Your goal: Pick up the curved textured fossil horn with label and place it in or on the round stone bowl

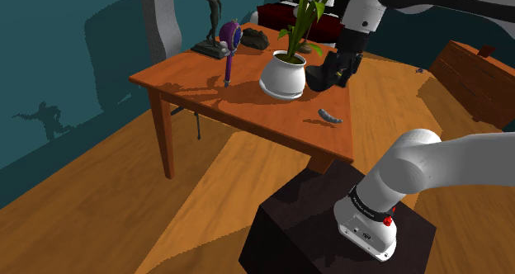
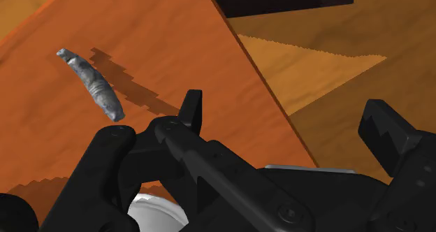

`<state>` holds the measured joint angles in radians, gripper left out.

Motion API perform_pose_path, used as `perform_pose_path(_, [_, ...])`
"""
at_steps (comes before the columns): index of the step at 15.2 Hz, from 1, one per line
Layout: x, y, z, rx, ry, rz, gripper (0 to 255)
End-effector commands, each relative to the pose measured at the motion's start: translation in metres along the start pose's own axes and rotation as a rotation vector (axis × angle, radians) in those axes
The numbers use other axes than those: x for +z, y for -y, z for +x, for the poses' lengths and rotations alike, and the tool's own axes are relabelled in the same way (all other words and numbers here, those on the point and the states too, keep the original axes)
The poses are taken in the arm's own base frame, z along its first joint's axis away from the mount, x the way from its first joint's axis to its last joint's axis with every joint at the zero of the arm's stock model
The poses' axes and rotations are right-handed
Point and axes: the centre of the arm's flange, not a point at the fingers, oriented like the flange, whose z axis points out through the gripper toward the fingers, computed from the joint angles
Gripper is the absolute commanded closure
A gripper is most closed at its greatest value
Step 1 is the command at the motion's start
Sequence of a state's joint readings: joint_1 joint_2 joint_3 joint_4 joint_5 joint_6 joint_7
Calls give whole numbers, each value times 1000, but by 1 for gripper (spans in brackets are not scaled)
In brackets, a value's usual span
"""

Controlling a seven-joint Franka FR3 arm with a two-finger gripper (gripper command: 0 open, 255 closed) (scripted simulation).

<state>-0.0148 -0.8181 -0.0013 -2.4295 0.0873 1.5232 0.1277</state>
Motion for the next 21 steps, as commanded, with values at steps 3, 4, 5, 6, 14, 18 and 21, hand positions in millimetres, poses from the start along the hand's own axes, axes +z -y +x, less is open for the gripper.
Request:
perform_pose_path(3, [18, -15, -1, -65, -6, -28, 0])
perform_pose_path(4, [26, -23, -2, -97, -9, -42, 0])
perform_pose_path(5, [35, -31, -2, -130, -12, -56, 0])
perform_pose_path(6, [43, -39, -1, -162, -15, -71, 0])
perform_pose_path(14, [107, -107, 12, -421, -40, -183, 0])
perform_pose_path(18, [136, -141, 25, -551, -52, -240, 0])
perform_pose_path(21, [154, -165, 38, -641, -61, -279, 0])
